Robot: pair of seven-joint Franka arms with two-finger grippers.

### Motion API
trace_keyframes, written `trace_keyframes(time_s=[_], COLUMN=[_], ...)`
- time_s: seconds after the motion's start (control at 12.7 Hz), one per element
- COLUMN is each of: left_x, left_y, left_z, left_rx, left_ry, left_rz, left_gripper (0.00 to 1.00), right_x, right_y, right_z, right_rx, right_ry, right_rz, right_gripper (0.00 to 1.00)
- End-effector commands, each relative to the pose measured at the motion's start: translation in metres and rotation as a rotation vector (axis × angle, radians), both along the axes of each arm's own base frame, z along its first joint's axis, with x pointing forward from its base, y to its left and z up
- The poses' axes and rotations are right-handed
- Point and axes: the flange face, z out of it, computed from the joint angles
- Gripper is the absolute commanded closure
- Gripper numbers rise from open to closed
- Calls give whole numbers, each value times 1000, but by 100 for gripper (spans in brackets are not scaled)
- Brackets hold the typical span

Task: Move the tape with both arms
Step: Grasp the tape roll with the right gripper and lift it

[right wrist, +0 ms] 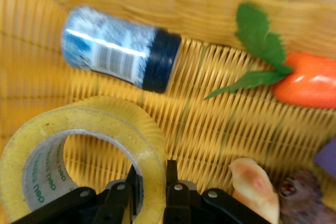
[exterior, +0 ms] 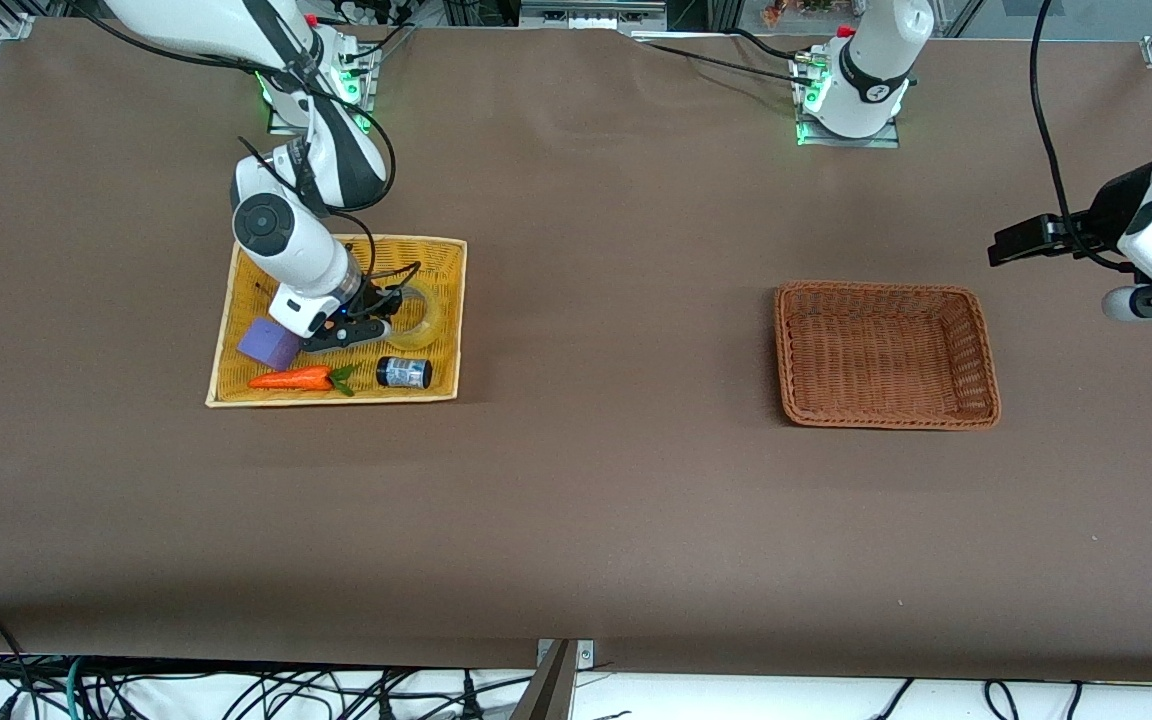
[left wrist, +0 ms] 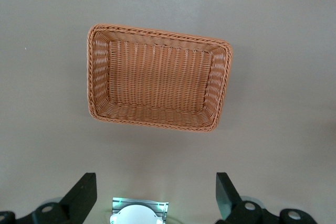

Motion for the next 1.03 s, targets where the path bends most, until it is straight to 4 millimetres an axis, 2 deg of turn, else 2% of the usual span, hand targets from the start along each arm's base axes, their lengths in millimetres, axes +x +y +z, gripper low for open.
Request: trace_keyframes(time_s=[0.0,0.16,0.24,0.32,0.47,0.55,0.63,0.71,0.87,0.95], left_x=[-1,0,1,8,18,27,40,50,65,70], left_y=[-1,-1,-2,-3,1,4,1,0,-5,-8], left_z=[5,4,4,-11,-33,-53,-84,-106,-134,-148], left_rx=[-17,-19,-19,-13,-10,-9,1,0,-5,-2], left_ry=[0,-3,-11,13,47,66,98,108,74,77], left_rz=[-16,-17,-18,-19,-11,-2,-3,0,-4,-7], left_gripper=[0,0,0,0,0,0,0,0,0,0], right_x=[20,33,35,32,26,17,7,-3,-29,-40], right_y=[21,50,73,104,175,214,255,295,365,390], right_z=[60,99,111,117,103,88,77,65,37,25], right_rx=[2,7,13,13,6,-6,-4,-1,5,12], right_ry=[16,25,26,21,25,25,23,20,-10,-26], right_rz=[24,57,33,17,-63,-92,-130,-177,-251,-284], right_gripper=[100,100,100,100,100,100,100,100,100,100])
